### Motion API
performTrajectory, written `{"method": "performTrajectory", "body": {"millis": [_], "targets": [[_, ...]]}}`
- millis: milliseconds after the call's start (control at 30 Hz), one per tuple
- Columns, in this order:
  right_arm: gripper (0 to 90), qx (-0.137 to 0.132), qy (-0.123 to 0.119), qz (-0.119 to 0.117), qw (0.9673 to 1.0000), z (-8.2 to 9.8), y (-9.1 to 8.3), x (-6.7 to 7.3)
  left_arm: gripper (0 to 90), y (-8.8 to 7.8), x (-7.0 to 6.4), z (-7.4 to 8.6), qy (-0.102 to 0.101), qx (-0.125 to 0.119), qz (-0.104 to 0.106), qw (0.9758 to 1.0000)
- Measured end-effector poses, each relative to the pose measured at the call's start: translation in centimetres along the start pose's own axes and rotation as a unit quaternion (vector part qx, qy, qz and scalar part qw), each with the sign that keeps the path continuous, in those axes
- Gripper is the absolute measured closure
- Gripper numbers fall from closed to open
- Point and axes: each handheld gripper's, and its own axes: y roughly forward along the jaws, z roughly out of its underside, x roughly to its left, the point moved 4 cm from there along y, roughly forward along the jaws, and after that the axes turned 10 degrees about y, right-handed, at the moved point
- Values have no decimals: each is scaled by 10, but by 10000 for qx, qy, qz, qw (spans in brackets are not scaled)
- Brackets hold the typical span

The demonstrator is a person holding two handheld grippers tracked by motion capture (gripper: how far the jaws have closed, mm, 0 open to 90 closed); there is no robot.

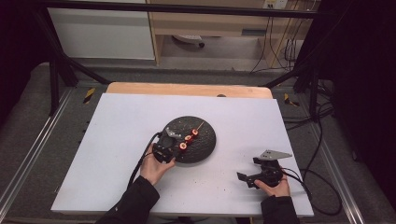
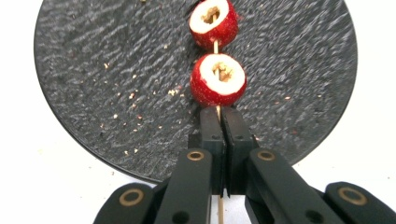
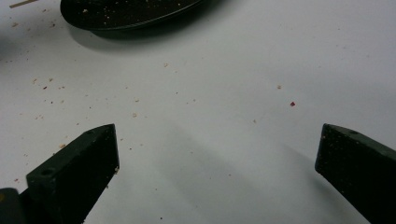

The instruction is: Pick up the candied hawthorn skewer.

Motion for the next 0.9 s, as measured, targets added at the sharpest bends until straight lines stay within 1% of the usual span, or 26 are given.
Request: {"method": "performTrajectory", "body": {"millis": [167, 333, 533, 567, 667, 733, 767, 900], "targets": [[6, -2, 0, -2, 10000, 0, 0, 0, 887, -8, 1, 0, 38, -245, 29, 9997], [6, -12, 8, 1, 10000, 0, 1, 0, 887, -17, 3, 5, 54, -446, 103, 9989], [6, -8, 49, -34, 10000, 0, 1, 1, 887, -26, 7, 15, 98, -709, 134, 9973], [6, -4, 67, -47, 10000, 0, 1, 2, 887, -28, 8, 17, 130, -744, 118, 9971], [6, -8, 98, -76, 9999, 0, 2, 3, 887, -33, 10, 24, 61, -857, 208, 9961], [6, -27, 40, -90, 9999, -1, 2, 4, 887, -36, 11, 28, 77, -893, 198, 9958], [6, -31, 59, -111, 9999, -2, 2, 5, 887, -38, 12, 29, 90, -926, 171, 9955], [7, -60, 124, -153, 9998, -3, 3, 7, 887, -44, 14, 37, 99, -1063, 240, 9940]]}}
